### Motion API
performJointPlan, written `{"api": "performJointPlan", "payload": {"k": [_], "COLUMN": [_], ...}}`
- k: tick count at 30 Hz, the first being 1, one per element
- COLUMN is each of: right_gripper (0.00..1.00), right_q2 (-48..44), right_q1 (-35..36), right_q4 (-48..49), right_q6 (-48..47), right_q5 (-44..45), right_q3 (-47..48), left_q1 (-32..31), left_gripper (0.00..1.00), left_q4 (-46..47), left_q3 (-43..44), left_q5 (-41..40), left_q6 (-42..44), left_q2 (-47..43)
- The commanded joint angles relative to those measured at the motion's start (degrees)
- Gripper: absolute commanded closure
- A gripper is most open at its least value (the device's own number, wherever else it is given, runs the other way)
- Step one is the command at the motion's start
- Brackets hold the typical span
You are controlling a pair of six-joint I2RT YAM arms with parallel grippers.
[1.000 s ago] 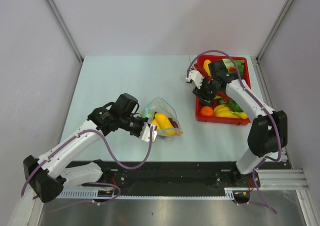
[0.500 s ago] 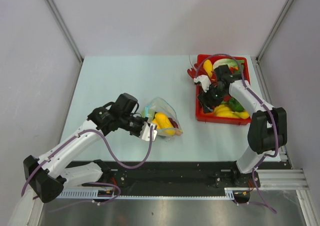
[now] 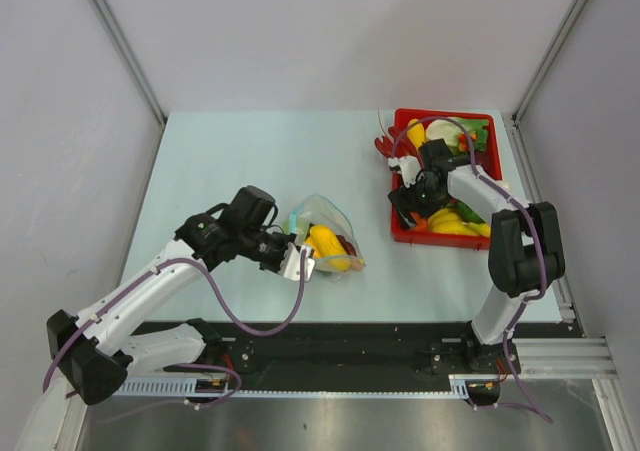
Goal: Place the food in the zip-top bag and seal the zipper
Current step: Pick up the fake fruit from the bin, then place the fake fruit in the zipper food storage bag.
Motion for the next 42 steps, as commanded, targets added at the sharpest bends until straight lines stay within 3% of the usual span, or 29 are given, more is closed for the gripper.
{"api": "performJointPlan", "payload": {"k": [1,9,21,24,28,34,42], "right_gripper": [0.13,0.13,0.48,0.51,0.52,0.52,0.57], "right_q2": [1.48,3.77,-8.44,-12.04,-17.66,-23.03,-19.26], "right_q1": [0.2,0.11,0.81,0.81,1.07,9.41,20.93], "right_q4": [1.54,1.72,-2.85,-3.9,-3.65,10.56,20.0], "right_q6": [5.15,7.53,6.3,6.91,9.63,18.93,23.35], "right_q5": [2.45,2.01,-0.36,-2.12,-11.4,-21.97,-24.71], "right_q3": [-1.05,-1.41,-0.88,0.6,4.29,9.75,11.95], "left_q1": [0.44,0.61,1.84,1.93,2.28,3.16,4.13], "left_gripper": [1.0,1.0,1.0,1.0,1.0,1.0,1.0], "left_q4": [0.73,0.56,0.56,0.73,1.61,3.37,5.39], "left_q3": [-0.03,-0.03,0.85,0.93,0.76,0.93,1.72], "left_q5": [1.28,1.28,2.33,2.6,3.04,4.7,5.85], "left_q6": [-0.23,-0.23,-0.93,-1.02,-1.45,-2.42,-3.3], "left_q2": [-0.32,-0.23,-0.23,-0.32,-0.85,-1.37,-2.52]}}
